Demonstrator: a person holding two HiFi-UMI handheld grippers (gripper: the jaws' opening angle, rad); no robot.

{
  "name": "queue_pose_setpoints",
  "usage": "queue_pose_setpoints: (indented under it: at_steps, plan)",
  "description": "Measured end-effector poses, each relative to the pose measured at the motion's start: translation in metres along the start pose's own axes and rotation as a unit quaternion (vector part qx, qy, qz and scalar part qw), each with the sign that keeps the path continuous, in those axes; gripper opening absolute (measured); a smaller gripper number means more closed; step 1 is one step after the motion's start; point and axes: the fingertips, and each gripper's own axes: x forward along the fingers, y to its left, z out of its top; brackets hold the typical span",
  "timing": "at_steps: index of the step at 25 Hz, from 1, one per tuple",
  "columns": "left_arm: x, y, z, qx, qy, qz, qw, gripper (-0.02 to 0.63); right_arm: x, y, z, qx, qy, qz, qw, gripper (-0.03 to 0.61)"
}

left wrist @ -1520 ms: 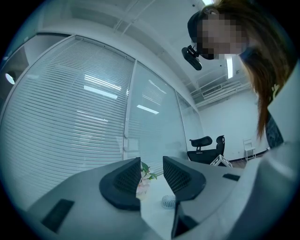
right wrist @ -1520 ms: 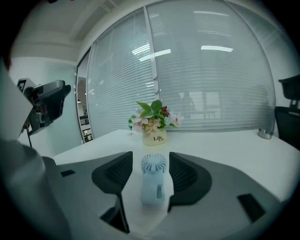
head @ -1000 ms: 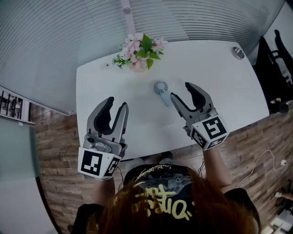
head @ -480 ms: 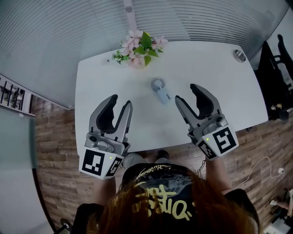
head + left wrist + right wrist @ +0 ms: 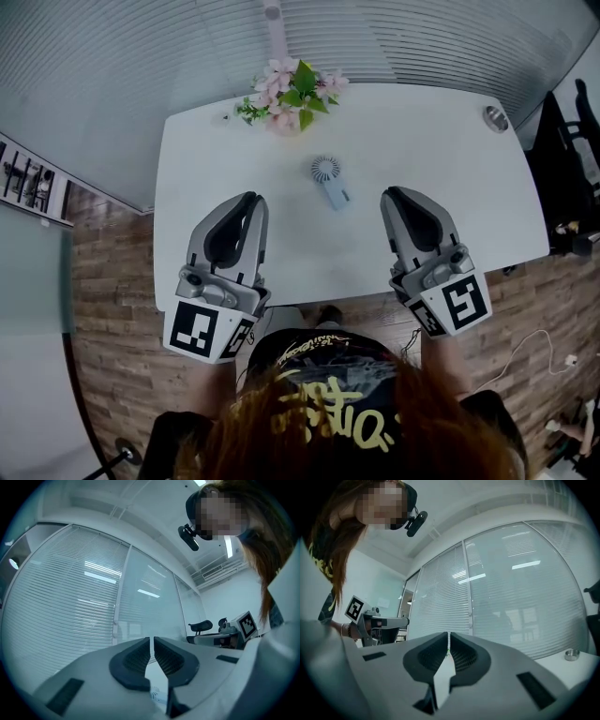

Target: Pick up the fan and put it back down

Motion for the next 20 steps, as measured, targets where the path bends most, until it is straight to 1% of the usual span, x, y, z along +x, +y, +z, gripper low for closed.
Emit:
queue_pose_setpoints:
  at_steps: [3, 6, 9, 20]
  plan:
    - [0.0, -0.002, -0.002, -0.001, 0.004, 0.001, 1.0, -0.003, -0.001, 0.002, 0.003, 0.003, -0.007, 0.006, 1.0, 0.008]
    - [-0.001, -0.003, -0.004, 0.0, 0.009, 0.004, 1.0, -0.009, -0.002, 0.007, 0.012, 0.024, -0.031, 0.017, 0.999, 0.003]
    - [-0.002, -0.005, -0.006, -0.002, 0.01, 0.004, 0.9999, -0.009, -0.008, 0.005, 0.005, 0.014, -0.02, 0.01, 1.0, 0.003]
    - [-0.005, -0.01, -0.007, -0.001, 0.009, -0.002, 1.0, -0.009, -0.01, 0.012, 0.009, 0.013, -0.027, 0.014, 0.999, 0.003]
